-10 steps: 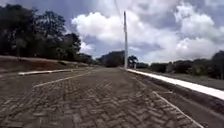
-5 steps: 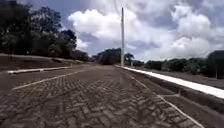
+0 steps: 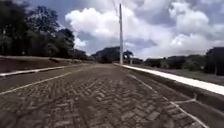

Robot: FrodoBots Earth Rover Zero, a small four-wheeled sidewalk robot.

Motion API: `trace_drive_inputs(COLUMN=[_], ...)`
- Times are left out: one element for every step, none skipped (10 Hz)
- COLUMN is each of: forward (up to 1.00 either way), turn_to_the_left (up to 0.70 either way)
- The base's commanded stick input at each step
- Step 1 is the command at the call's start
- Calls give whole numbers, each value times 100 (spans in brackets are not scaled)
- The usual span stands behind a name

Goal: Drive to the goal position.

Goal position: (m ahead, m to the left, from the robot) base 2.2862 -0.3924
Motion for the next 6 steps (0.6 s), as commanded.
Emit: trace_drive_inputs(forward=[100, 100, 100, 100, 100, 100], turn_to_the_left=[0, 0, 0, 0, 0, 0])
